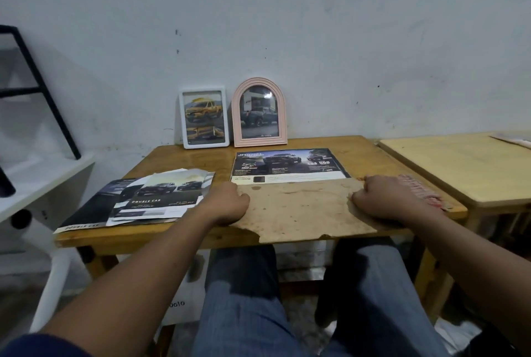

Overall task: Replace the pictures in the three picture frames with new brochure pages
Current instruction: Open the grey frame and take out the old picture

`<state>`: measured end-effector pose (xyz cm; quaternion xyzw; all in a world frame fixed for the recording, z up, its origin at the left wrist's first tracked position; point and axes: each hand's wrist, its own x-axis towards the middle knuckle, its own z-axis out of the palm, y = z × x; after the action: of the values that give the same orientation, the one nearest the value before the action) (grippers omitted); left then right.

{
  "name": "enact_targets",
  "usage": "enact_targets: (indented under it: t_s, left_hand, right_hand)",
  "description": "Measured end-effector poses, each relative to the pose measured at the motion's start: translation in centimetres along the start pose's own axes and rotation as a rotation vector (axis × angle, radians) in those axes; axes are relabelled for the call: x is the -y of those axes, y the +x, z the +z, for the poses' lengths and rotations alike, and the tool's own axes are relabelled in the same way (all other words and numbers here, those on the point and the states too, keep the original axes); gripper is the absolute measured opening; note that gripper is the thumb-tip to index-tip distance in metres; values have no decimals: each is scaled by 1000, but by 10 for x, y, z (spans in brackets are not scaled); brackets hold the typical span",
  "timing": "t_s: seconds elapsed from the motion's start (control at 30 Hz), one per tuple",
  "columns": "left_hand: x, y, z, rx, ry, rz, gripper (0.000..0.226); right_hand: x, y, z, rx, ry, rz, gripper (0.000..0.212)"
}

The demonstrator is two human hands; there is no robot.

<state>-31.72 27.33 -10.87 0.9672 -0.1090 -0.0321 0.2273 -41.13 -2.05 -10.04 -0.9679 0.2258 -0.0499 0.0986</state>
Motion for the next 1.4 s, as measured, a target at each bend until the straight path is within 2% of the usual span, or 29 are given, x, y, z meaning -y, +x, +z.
enact_targets:
  t_s: [0.2,0.37,0.6,0.77,1.0,1.1,1.23,1.4]
  left_hand:
    - [2,8,4,19,73,12,42]
    - [1,14,3,54,173,-2,42]
    - [-1,17,21,-26,314,-40,49]
    - [2,30,28,-122,382,-10,48]
    - [7,58,25,-392,249,44,43]
    - [6,88,21,-366,183,37,48]
    - [6,129,22,-256,105,7,52]
    - [7,154,28,-246,111,17,45]
  right_hand:
    - [7,0,-4,27,-47,-27,49]
    - [9,1,-8,58,-175,-21,55]
    - [17,18,24,37,-49,7,58]
    - [26,29,36,-60,-177,-63,48]
    - [26,82,31,-110,-54,-86,43]
    - [36,119,29,-87,48,-20,48]
    - [49,158,35,-16,65,30,58]
    - [62,171,47,-45,112,93,67]
